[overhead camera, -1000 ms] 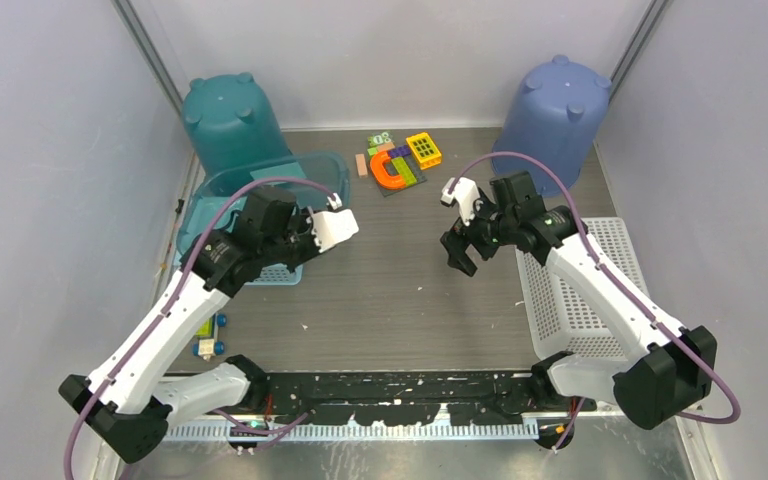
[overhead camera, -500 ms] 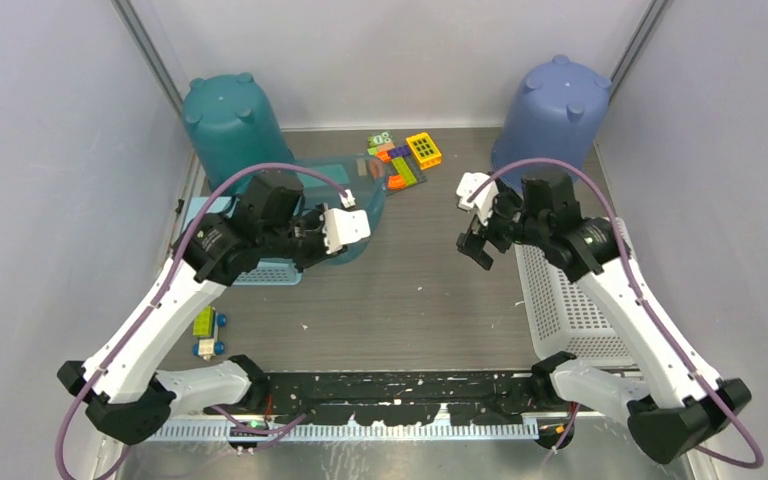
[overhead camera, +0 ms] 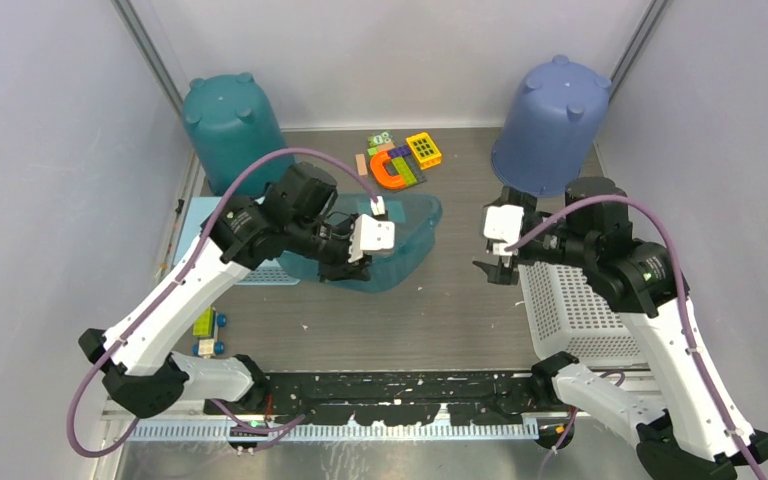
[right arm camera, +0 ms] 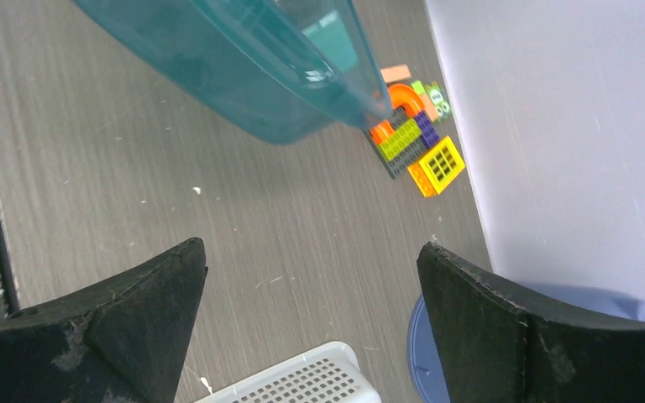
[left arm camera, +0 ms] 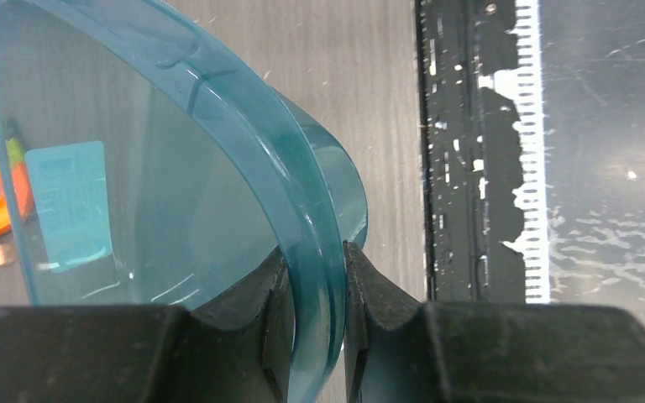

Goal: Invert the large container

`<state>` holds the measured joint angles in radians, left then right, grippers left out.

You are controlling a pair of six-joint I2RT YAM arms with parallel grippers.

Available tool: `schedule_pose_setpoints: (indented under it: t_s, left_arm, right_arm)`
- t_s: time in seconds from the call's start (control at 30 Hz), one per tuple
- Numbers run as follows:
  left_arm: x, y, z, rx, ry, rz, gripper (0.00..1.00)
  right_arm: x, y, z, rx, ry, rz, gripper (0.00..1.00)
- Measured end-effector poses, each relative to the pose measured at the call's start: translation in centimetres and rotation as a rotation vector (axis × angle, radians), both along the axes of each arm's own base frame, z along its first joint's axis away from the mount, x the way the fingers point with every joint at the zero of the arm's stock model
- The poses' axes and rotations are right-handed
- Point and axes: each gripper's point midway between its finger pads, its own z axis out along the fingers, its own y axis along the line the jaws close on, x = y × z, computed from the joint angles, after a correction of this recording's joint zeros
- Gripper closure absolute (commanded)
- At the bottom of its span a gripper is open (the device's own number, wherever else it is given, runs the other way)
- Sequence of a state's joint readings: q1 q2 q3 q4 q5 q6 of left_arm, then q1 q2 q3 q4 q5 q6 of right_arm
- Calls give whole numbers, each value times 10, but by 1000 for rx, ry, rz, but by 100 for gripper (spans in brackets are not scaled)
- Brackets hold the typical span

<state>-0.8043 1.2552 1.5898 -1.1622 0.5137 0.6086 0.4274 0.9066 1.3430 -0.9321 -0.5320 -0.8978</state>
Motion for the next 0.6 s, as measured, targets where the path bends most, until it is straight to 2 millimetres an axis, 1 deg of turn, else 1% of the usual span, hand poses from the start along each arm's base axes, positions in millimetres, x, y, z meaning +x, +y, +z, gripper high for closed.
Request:
schedule_pose_setpoints:
  t_s: [0.13, 0.27, 0.43, 0.6]
  left_arm:
    - [-9, -10, -3, -19, 67, -45, 100]
    - [-13, -19, -10, -20, 143, -69, 100]
    - [-16, -31, -15, -25, 220, -91, 100]
    - [-17, -41, -11, -45, 268, -113, 100]
  right_arm:
    - [-19, 6, -8, -23, -1, 122, 10]
    - [-32, 14, -16, -29, 14, 221, 15]
    - [-39, 21, -18, -15, 28, 293, 18]
    - [-39, 27, -21, -2, 48, 326, 19]
